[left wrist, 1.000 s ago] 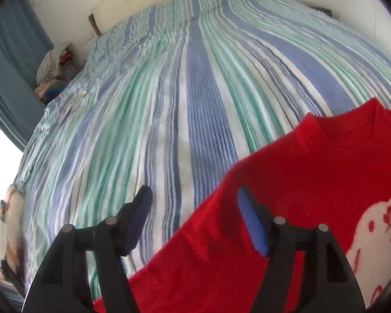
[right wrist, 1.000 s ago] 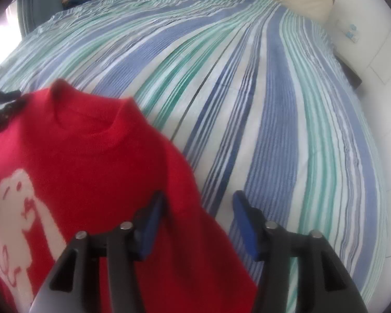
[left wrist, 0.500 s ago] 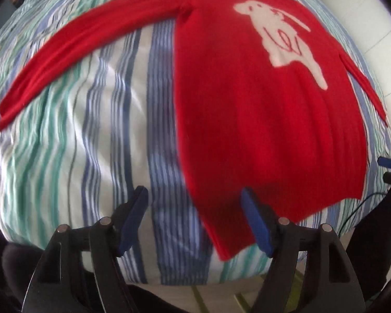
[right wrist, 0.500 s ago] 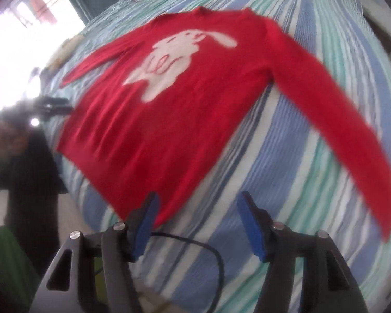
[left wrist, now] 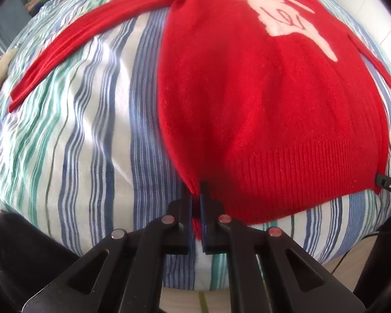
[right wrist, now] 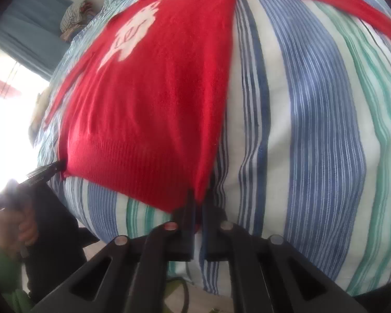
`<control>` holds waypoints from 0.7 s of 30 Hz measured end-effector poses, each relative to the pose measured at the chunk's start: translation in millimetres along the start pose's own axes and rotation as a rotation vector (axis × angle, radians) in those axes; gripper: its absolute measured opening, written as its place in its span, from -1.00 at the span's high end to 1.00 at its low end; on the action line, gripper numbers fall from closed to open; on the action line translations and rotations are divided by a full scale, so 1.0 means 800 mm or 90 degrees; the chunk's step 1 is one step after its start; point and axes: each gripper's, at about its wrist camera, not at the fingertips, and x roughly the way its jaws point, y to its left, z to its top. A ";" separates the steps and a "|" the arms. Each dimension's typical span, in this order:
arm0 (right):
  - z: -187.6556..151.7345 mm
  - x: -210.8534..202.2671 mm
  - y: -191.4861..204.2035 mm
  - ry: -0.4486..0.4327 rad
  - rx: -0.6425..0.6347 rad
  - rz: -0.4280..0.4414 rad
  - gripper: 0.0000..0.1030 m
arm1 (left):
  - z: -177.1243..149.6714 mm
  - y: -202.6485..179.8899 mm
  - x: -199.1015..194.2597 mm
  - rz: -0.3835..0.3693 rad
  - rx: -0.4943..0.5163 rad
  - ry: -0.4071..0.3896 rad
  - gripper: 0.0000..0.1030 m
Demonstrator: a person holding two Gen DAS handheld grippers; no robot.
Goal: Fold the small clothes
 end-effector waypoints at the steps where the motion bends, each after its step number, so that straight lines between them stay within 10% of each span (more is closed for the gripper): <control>1: -0.001 0.002 -0.003 -0.007 0.003 0.004 0.94 | -0.001 -0.005 0.000 0.007 0.004 -0.002 0.93; 10: -0.005 -0.005 -0.005 -0.040 0.007 0.017 0.96 | -0.007 -0.015 -0.017 -0.005 -0.019 -0.006 0.84; 14: -0.014 -0.019 -0.013 -0.038 0.017 0.023 0.80 | -0.020 -0.017 -0.038 -0.011 -0.036 -0.004 0.12; 21: -0.029 -0.045 -0.022 -0.032 0.054 0.006 0.64 | -0.024 -0.017 -0.113 -0.009 -0.049 -0.106 -0.26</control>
